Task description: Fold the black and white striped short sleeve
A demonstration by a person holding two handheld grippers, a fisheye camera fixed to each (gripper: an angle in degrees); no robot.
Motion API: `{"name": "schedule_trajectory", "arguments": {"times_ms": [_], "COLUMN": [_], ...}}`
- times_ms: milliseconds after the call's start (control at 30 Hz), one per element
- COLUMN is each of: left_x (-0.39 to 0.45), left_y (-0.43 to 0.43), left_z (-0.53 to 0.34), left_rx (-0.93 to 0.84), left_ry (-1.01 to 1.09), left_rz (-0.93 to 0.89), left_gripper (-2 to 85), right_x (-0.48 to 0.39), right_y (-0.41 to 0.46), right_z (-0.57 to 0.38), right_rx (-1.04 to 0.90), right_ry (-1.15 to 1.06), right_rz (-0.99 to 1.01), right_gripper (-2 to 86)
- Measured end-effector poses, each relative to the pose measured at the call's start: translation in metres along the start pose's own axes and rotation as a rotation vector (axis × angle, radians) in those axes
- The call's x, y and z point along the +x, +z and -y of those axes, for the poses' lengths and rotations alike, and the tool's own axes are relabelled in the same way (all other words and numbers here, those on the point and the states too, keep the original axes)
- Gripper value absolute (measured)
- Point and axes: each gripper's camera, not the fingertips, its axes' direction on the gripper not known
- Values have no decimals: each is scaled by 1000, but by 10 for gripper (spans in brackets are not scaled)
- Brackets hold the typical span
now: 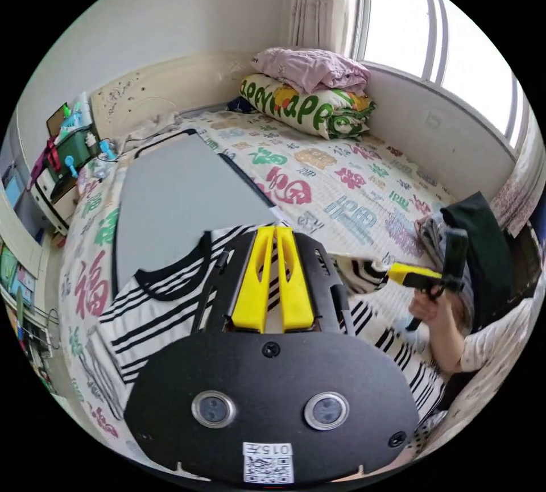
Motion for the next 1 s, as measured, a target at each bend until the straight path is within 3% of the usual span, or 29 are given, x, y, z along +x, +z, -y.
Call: {"name": "schedule_trajectory", "arguments": {"times_ms": [167,300,433,533,733,1000], "left_x": [-44,-58,-70,-73,-59,-1], "left_y": [-6,2,-4,15,118,222], "left_z": [-91,-119,-93,-65,3,69], "left_rx": [-87,-153,-87,-49,-61,-161], "left_ry": [-73,-75,-86,-115,-211,-162], "left_rz": [10,-8,-14,-35,-167,-108], "left_gripper": [9,36,64,76,83,75], "right_x": [-26,-25,-3,13,48,92], "right_y": [75,93,71,88,120,135], "right_z": [-59,-90,-113,-127,-137,-140], "right_rx": [-268,-348,-220,-251,-297,-335], "right_ry": [-183,-237,-227,-235,-147,-14], "right_rz": [-178,-295,-365,-444,-349,-395], "right_gripper": [23,67,86,97,87,9]}}
